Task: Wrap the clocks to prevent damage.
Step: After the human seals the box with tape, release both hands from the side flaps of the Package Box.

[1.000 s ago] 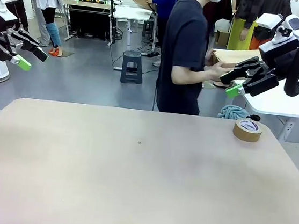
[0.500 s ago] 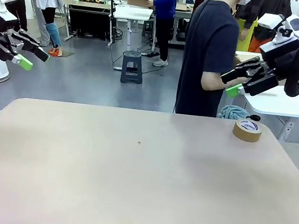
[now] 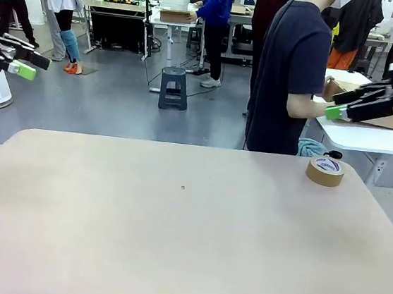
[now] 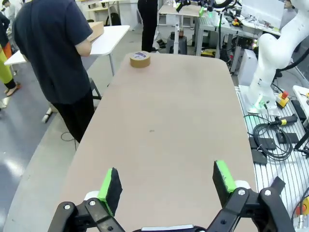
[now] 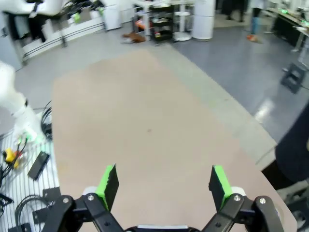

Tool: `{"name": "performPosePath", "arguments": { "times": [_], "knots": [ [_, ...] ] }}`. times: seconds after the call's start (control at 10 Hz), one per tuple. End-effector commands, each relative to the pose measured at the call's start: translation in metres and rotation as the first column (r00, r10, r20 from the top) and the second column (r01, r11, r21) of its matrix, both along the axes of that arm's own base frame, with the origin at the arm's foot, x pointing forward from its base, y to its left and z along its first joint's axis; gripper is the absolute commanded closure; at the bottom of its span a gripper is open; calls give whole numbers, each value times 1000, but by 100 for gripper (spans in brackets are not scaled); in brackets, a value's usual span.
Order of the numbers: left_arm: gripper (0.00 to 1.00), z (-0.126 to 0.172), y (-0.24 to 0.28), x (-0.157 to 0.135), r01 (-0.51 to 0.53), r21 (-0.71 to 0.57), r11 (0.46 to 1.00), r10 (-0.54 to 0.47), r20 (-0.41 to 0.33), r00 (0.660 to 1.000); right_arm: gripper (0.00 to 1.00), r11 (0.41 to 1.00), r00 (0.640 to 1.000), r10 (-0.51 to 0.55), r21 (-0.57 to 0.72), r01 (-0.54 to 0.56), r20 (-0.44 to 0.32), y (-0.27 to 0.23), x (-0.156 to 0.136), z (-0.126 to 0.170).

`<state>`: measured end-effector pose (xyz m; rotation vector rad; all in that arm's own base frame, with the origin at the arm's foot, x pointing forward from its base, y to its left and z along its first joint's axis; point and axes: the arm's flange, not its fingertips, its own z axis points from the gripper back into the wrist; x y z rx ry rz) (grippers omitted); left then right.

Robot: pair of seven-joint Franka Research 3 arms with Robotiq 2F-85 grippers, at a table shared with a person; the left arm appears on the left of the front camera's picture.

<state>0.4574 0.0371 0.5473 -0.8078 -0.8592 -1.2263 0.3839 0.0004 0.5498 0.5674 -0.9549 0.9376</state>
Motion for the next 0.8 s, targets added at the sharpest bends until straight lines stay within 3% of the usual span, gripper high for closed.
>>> {"name": "performPosePath", "arguments": {
  "times": [0.0,0.2,0.3,0.4,0.7],
  "knots": [
    [0,-4,3,-10,-54,37,998,56,-36,998,0,996,996,-91,20,90,11,5,-20,4],
    [0,-4,17,-12,-121,25,992,122,-26,992,0,998,998,-51,21,52,-28,4,-23,6],
    [0,-3,20,-12,-153,22,988,153,-21,988,0,1000,996,-18,12,19,-84,5,-21,4],
    [0,-6,16,-5,-67,23,997,68,-16,998,0,998,998,-67,17,67,12,-3,-22,12],
    [0,-6,16,-5,-67,23,997,68,-16,998,0,998,998,-67,17,67,12,-3,-22,12]
  ]
}}
